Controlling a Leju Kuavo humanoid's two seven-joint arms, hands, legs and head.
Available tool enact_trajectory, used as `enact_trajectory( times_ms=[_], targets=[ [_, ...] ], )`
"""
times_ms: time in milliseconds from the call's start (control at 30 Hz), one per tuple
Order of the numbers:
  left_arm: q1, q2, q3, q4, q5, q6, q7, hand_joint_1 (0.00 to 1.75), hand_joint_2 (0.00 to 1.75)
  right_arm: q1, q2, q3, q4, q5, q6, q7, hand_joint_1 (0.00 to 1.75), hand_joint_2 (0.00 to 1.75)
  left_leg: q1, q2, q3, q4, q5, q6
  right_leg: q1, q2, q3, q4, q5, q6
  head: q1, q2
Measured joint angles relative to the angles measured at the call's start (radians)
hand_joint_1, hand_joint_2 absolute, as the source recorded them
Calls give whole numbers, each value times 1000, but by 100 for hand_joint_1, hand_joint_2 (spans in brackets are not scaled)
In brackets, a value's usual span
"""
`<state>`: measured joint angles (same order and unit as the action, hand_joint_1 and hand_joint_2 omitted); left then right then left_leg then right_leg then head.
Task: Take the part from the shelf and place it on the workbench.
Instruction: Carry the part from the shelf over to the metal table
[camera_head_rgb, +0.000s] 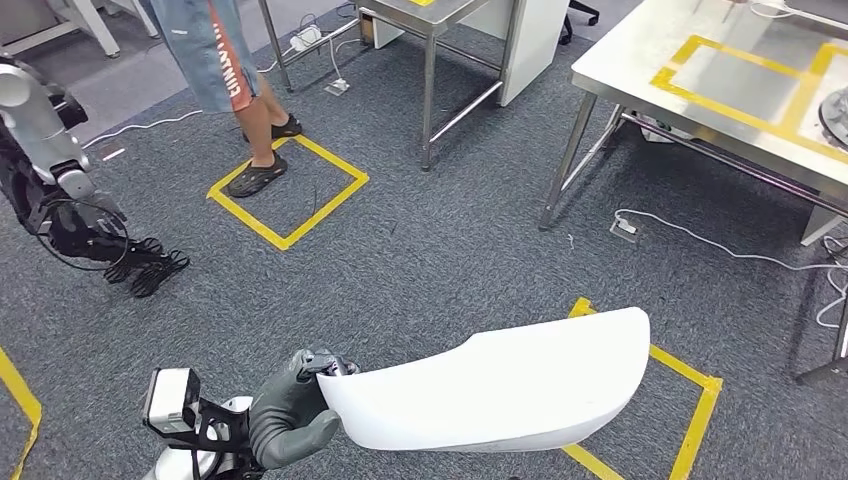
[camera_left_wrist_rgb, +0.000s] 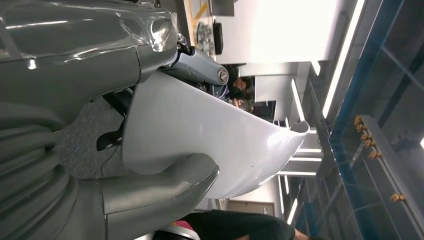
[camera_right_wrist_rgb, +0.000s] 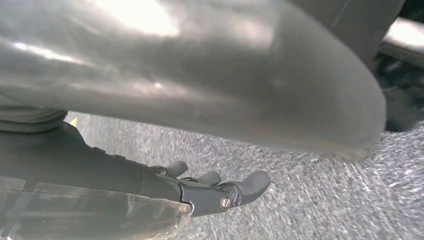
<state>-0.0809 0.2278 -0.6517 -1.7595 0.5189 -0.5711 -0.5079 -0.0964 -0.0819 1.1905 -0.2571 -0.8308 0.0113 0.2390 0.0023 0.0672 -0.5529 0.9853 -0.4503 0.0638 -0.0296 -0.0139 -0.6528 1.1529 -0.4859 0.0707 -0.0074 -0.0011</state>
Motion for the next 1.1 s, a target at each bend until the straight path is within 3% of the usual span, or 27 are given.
enact_trajectory(
  times_ms=[33, 100, 200, 267, 333, 400, 433, 500, 567, 633, 700, 767, 833, 900, 933, 967, 1033, 1067, 1100],
  targets=[
    [0, 0, 0, 0, 1, 0, 0, 175, 175, 0, -1, 0, 0, 1, -1, 0, 0, 0, -3, 10, -1, 4, -3, -5, 1, -20, 42, -69, 17, 3, 0, 0],
    [0, 0, 1, 0, 3, 0, 0, 175, 175, 0, -1, 0, 0, 1, -2, -1, 0, 0, -8, 28, -4, 13, -7, -15, 5, -42, 87, -151, 35, -6, -2, 0],
    [0, 0, 1, 0, 6, 2, -1, 175, 175, 8, -2, 0, 0, 1, -9, -1, 0, 0, -5, 45, -6, 18, -8, -31, 6, -17, 83, -159, 43, -30, -5, 0],
    [2, 0, 1, 0, 8, 3, -1, 175, 175, 13, -3, 0, 1, 1, -16, -1, 0, 0, 3, 9, -21, 59, -42, -43, 0, 3, 81, -162, 50, -42, -6, 0],
    [8, 1, 1, 1, 11, 3, -1, 175, 175, 15, -4, 0, 1, 2, -21, -2, 0, 0, 9, -44, -70, 176, -111, -53, -1, 23, 77, -162, 55, -51, -7, 0],
    [15, 4, 0, 4, 18, -3, -1, 175, 175, 21, -5, 0, 1, 0, -27, -6, 0, 0, 10, -61, -119, 289, -154, -56, 3, 45, 73, -161, 59, -57, -7, 0],
    [18, 5, 0, 7, 24, -9, -1, 175, 175, 26, -5, 0, 2, -3, -29, -9, 0, 0, 10, -64, -123, 300, -149, -54, 6, 56, 72, -161, 60, -58, -7, 0],
    [19, 7, 0, 14, 39, -28, -1, 175, 175, 34, -8, -3, 2, -15, -31, -15, 0, 0, 10, -78, -74, 207, -90, -42, 10, 81, 72, -161, 64, -57, -7, 0],
    [16, 7, -1, 21, 52, -46, -2, 175, 175, 38, -9, -10, 2, -29, -29, -20, 0, 0, 9, -120, -7, 76, -39, -23, 11, 104, 69, -161, 69, -52, -6, 0],
    [12, 6, -2, 29, 60, -56, -4, 175, 175, 40, -10, -15, 2, -37, -26, -22, 0, 0, 4, -141, 16, 25, -31, -13, 8, 123, 61, -161, 76, -44, -6, 0],
    [7, 4, -3, 35, 63, -59, -4, 175, 175, 48, -12, -18, 3, -40, -24, -22, 0, 0, 3, -122, 18, 12, -22, -9, 6, 138, 53, -163, 84, -31, -8, 0],
    [1, -1, -3, 39, 68, -63, -6, 175, 175, 56, -15, -20, 3, -42, -23, -22, 0, 0, 6, -97, 24, -11, -6, -3, 11, 105, 34, -140, 70, -27, -5, 0],
    [-4, -6, -4, 47, 75, -71, -9, 175, 175, 58, -22, -24, 3, -47, -24, -22, 0, 0, 5, -70, 23, -24, 5, 1, 13, 50, -16, -40, 17, -32, 0, 0],
    [-7, -10, -8, 59, 83, -78, -11, 175, 175, 63, -38, -28, 2, -54, -20, -24, 0, 0, 3, -41, 16, -23, 7, 1, 8, 30, -69, 85, -34, -29, 1, 0],
    [-10, -13, -12, 65, 86, -80, -11, 175, 175, 69, -49, -29, 1, -57, -15, -25, 0, 0, 2, -27, 14, -23, 8, 1, 4, 26, -75, 110, -41, -22, 1, 0],
    [-14, -16, -16, 69, 91, -81, -10, 175, 175, 75, -59, -30, -2, -61, -11, -26, 0, 0, 3, -15, 13, -21, 8, 0, 0, 21, -60, 94, -32, -10, 1, 0],
    [-22, -22, -23, 76, 103, -83, -9, 175, 175, 89, -81, -31, -14, -70, -4, -25, 0, 0, 4, 6, 12, -13, 3, -8, -7, -12, 21, -37, 8, 12, 2, 0],
    [-25, -24, -25, 77, 108, -84, -8, 175, 175, 93, -90, -32, -22, -74, -2, -22, 0, 0, 1, 17, 10, -5, -2, -15, -8, -33, 59, -101, 24, 15, 2, 0],
    [-28, -24, -27, 78, 112, -86, -7, 175, 175, 95, -98, -32, -31, -78, -1, -20, 0, 0, -1, 26, 8, 3, -6, -22, -7, -47, 82, -142, 33, 9, 1, 0]
  ],
)
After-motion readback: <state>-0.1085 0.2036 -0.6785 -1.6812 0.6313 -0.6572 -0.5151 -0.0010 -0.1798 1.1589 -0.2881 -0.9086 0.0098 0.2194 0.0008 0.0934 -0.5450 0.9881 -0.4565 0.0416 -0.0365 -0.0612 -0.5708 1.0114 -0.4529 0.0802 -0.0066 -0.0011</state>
